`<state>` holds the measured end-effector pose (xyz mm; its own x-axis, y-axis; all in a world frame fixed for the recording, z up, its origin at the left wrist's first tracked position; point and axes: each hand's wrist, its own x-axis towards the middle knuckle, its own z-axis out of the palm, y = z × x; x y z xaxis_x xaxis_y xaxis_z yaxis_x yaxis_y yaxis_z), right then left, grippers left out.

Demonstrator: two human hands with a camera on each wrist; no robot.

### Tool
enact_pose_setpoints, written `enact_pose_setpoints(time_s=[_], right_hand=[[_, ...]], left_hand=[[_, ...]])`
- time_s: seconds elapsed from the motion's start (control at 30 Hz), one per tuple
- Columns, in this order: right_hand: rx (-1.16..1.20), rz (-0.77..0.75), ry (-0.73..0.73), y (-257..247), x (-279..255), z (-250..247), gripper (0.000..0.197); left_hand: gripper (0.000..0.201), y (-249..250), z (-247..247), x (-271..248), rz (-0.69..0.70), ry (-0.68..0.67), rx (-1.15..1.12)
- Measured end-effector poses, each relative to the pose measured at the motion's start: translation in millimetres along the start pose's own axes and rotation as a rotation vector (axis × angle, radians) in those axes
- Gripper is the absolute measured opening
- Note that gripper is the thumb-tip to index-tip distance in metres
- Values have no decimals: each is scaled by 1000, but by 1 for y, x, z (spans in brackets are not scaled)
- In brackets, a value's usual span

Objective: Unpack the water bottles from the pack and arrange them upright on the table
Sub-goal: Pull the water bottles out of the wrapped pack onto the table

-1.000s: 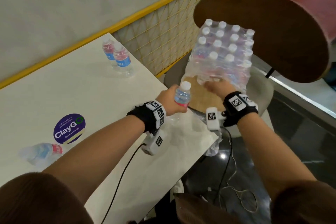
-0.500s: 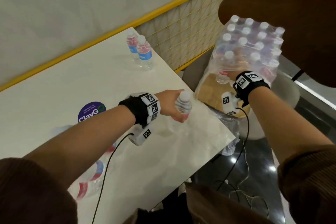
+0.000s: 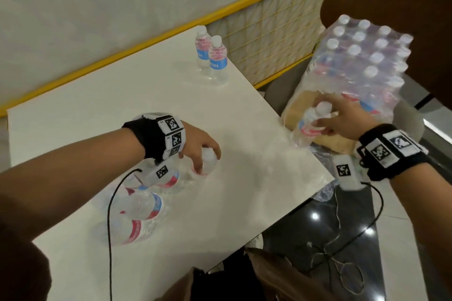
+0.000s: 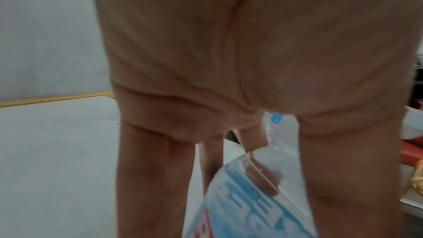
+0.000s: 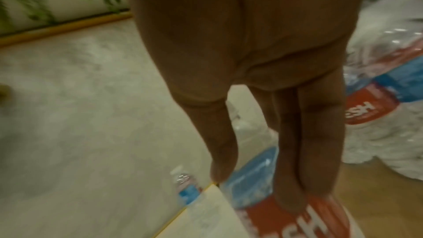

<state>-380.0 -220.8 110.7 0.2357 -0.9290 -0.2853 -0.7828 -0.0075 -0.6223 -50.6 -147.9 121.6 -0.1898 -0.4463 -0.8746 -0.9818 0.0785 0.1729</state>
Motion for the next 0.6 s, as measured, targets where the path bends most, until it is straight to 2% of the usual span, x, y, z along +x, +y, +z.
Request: enact_pose_setpoints(time_s=[0.17,0.27,0.33,0.5,0.6], right_hand=[[-137,-200,-348,-50,-61,39,37],[-227,-344,-579,-82,-83,89,37],[-291,-442,-677,-100,-91,124,40],[-315,-618,-772,-147,-107,184,45],[-332,-673,-797,-168,-110,205,50]], left_hand=[[73,-14,3,-14,-103,-40,139],[83,-21,3,-21,-125,-62,65],[81,-20,4,-27,-94,-37,11],[57,-13,9,-33,-44,37,38],[56,-13,11,-36,-52,41,110]])
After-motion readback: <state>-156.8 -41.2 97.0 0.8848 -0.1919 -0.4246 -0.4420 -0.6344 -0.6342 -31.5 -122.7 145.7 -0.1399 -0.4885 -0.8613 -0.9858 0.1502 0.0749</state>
